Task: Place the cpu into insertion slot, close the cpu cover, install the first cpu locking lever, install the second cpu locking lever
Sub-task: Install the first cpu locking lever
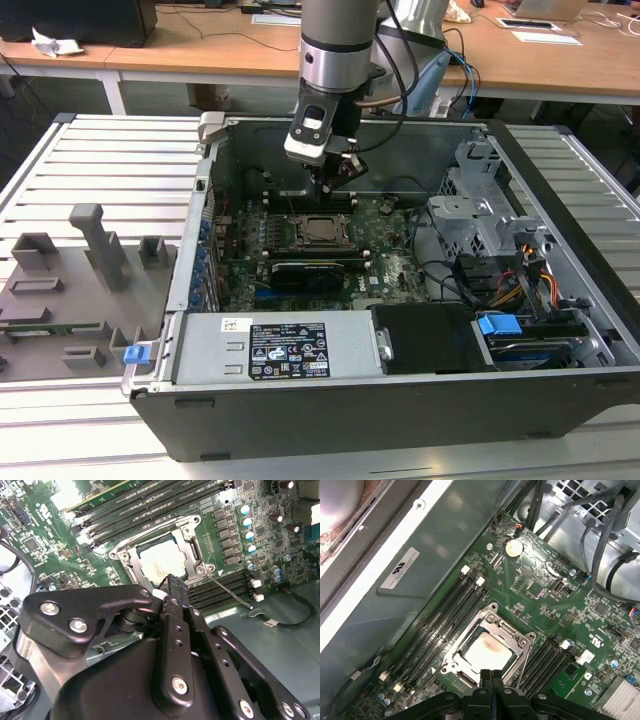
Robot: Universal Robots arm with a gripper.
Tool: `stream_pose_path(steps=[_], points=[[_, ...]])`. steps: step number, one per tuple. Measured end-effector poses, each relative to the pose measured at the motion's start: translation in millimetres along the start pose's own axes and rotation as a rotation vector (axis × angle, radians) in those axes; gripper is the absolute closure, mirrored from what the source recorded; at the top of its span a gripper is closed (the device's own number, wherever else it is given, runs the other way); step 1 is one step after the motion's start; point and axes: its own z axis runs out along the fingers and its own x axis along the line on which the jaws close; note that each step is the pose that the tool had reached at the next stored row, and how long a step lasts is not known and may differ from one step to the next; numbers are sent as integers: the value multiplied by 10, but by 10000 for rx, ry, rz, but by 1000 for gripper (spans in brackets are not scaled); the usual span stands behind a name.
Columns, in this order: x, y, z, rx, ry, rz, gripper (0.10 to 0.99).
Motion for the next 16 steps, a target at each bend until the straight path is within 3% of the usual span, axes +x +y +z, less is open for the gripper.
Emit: stream_pose_path(steps=[16], points=[[0,0,0,5,10,-677,980]])
